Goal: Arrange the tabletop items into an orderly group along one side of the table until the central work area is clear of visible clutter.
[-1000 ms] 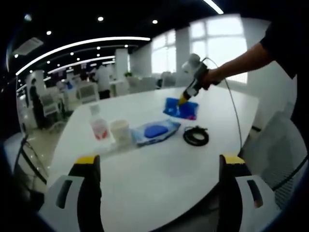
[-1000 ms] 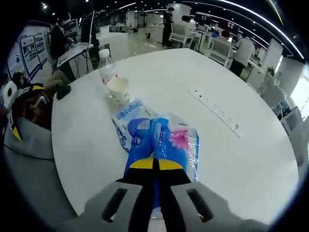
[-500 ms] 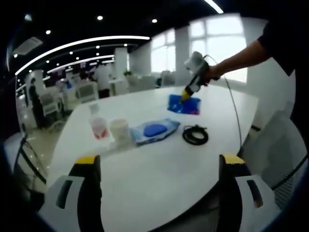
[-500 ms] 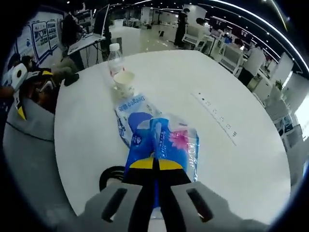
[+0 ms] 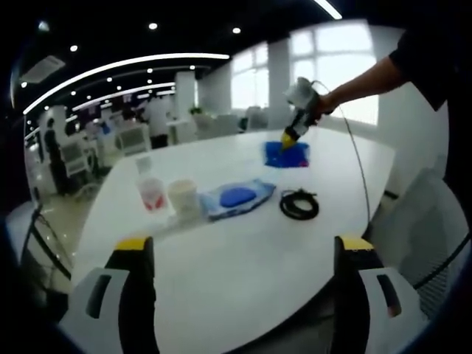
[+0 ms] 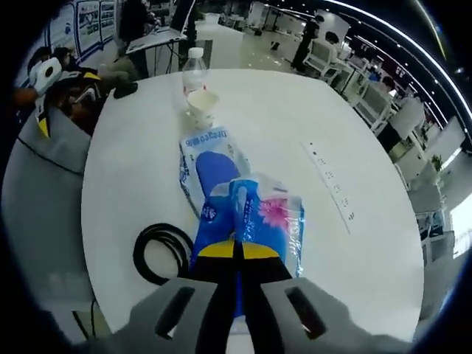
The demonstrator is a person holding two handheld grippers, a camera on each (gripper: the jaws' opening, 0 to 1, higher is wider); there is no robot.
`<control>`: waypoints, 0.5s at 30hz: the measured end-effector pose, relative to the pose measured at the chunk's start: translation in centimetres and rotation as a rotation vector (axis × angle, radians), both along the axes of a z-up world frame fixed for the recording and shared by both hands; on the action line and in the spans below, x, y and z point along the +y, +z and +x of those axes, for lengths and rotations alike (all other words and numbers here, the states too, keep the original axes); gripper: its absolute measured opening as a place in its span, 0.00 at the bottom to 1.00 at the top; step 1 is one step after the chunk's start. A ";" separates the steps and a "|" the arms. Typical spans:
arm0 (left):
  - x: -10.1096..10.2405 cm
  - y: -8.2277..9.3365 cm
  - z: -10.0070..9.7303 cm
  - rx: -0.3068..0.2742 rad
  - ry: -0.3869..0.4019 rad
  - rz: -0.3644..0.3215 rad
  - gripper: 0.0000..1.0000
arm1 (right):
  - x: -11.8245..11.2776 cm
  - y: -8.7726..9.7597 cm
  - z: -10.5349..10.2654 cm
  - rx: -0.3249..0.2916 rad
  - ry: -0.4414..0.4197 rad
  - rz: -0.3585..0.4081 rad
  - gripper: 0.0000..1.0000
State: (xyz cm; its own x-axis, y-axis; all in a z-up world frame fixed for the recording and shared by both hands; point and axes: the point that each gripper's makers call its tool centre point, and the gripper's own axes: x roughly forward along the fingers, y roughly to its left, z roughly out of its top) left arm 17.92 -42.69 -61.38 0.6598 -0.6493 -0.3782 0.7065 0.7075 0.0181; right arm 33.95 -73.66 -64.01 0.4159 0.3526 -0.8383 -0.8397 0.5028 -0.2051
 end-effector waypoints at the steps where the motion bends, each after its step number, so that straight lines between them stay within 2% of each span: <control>1: 0.0 0.0 0.0 0.000 0.001 0.000 0.99 | -0.1 -0.1 0.0 0.002 0.013 -0.005 0.00; 4: 0.1 -0.1 0.0 0.003 0.003 0.001 0.99 | -0.3 -0.5 0.1 0.013 0.016 -0.009 0.00; 10: 0.1 -0.2 0.0 0.008 0.005 0.009 0.98 | -0.4 -1.2 -0.1 0.006 0.127 -0.049 0.00; 15: 0.2 -0.4 0.0 0.014 0.006 0.017 0.98 | -1.1 -2.0 -0.1 0.021 0.155 -0.065 0.00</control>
State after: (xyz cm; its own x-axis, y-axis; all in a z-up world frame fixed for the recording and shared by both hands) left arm 17.96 -42.52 -61.79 0.6582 -0.6386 -0.3987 0.7024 0.7115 0.0199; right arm 33.82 -74.80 -65.99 0.3426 0.3560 -0.8694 -0.9108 0.3527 -0.2145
